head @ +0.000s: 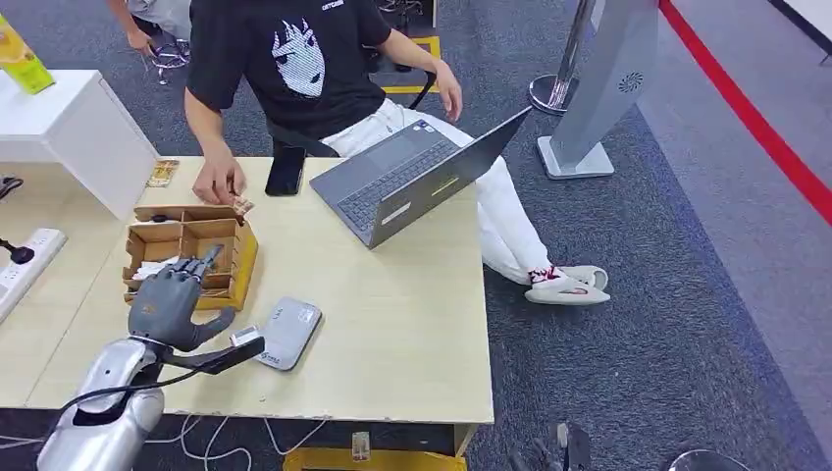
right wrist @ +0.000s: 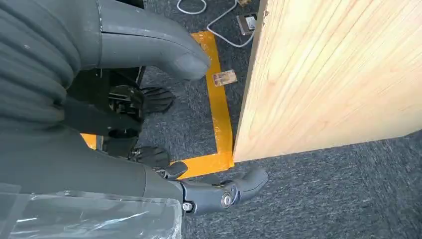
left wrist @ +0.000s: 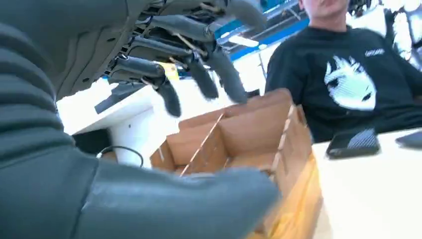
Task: Pass the card to the sensor for recognition and then transmit it.
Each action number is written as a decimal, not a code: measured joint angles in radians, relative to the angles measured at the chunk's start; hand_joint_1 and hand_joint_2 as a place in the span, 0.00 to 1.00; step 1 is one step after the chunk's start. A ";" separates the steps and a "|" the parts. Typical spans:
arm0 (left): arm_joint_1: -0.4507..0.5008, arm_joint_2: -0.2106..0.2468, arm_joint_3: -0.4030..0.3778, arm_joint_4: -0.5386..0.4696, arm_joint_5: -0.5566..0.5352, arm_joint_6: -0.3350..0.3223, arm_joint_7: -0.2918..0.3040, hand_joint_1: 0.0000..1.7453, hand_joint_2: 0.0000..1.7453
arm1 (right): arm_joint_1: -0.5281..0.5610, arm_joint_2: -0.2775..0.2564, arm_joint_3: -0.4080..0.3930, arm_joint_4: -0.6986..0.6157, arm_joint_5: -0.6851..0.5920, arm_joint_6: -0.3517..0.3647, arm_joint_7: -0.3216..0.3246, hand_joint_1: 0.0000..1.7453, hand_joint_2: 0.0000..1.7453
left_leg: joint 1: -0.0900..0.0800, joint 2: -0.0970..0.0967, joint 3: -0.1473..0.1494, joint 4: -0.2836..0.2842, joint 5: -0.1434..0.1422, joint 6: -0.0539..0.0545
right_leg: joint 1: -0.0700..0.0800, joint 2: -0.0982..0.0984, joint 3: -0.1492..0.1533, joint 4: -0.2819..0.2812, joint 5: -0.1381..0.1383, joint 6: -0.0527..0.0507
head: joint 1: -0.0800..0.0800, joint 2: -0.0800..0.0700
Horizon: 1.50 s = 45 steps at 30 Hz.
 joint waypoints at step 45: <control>-0.095 0.012 0.000 0.223 -0.153 -0.031 0.152 0.00 1.00 | -0.004 0.000 -0.016 0.000 0.022 0.003 0.001 0.00 1.00 | 0.000 0.000 0.000 0.000 0.000 0.000 | 0.000 0.000 0.000 0.000 0.000 0.000 | 0.000 0.000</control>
